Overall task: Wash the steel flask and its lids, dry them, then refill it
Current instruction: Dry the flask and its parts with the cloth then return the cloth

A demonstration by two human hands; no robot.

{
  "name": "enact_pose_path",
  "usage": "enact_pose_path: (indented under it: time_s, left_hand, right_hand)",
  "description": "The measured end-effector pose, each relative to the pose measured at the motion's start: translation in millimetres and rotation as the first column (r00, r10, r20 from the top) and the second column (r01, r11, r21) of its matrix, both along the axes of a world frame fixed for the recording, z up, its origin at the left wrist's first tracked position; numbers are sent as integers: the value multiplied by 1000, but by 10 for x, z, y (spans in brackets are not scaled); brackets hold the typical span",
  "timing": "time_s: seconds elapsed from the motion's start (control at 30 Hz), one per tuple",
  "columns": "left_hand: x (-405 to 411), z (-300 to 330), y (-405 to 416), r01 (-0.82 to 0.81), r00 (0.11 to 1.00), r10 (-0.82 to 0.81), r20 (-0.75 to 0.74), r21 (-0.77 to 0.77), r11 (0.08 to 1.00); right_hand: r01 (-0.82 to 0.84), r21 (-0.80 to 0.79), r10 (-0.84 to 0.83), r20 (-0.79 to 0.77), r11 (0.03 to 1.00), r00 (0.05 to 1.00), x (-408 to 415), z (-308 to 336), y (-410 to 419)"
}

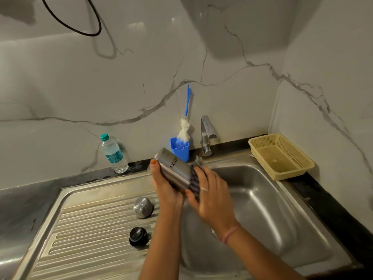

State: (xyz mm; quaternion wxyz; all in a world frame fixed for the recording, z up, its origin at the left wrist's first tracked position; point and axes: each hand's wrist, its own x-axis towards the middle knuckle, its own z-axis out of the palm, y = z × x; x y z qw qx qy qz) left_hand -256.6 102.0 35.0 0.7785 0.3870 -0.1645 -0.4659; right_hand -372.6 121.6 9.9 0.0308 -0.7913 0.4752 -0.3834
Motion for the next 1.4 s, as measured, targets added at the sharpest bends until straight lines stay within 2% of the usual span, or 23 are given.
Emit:
enact_pose_path:
  time_s: [0.1, 0.17, 0.3, 0.43, 0.53, 0.6, 0.67, 0.77, 0.83, 0.9, 0.97, 1.1, 1.2, 1.33, 1.4]
  left_hand:
    - [33, 89, 23, -27, 999, 30, -41, 64, 998]
    - [55, 71, 15, -4, 998, 8, -66, 63, 998]
    - [44, 7, 25, 78, 996, -79, -34, -13, 997]
    - [-71, -81, 21, 268, 955, -247, 167, -120, 956]
    - [-67, -15, -36, 306, 939, -259, 227, -205, 930]
    - [-46, 31, -48, 323, 935, -273, 227, -229, 918]
    - [-25, 46, -40, 277, 952, -243, 188, -185, 943]
    - [25, 124, -37, 147, 986, -138, 89, -98, 984]
    - [70, 198, -41, 127, 990, -121, 67, -87, 988]
    - [94, 233, -32, 148, 989, -147, 17, -116, 982]
    - [89, 195, -37, 126, 992, -128, -10, -119, 985]
    - [87, 131, -54, 73, 995, -83, -60, -156, 985]
    - [94, 114, -57, 61, 994, -77, -79, -187, 980]
    - [70, 158, -12, 17, 999, -18, -44, -27, 999]
    - [49, 179, -7, 7, 998, -10, 59, 48, 999]
  right_hand:
    - [-93, 141, 46, 303, 986, 952, -209, -228, -10]
    - [-74, 170, -5, 421, 983, 907, -216, -215, -24]
    - [-35, 124, -13, 361, 992, 932, 9, 83, -103]
    - [-37, 128, -17, 397, 991, 918, 388, 494, -209]
    - [16, 29, -26, 363, 999, 931, 531, 672, -202]
    - [-18, -26, 26, 334, 999, 942, 492, 675, -182]
    - [-82, -44, 91, 275, 996, 957, 362, 540, -161]
    - [-93, -2, 91, 201, 996, 975, 67, 126, -155]
    - [-116, 93, 78, 338, 989, 938, -104, -144, -116]
    - [-134, 157, 31, 529, 978, 848, -192, -298, -76]
    - [-126, 194, -10, 576, 973, 817, -220, -330, -59]
    - [-165, 217, 50, 455, 962, 889, -287, -162, -79]
    - [-204, 252, 124, 302, 946, 945, -360, -40, -103]
    - [-157, 272, 78, 282, 949, 956, -360, -50, -67]
    - [-99, 278, 18, 278, 956, 960, -350, -91, -43]
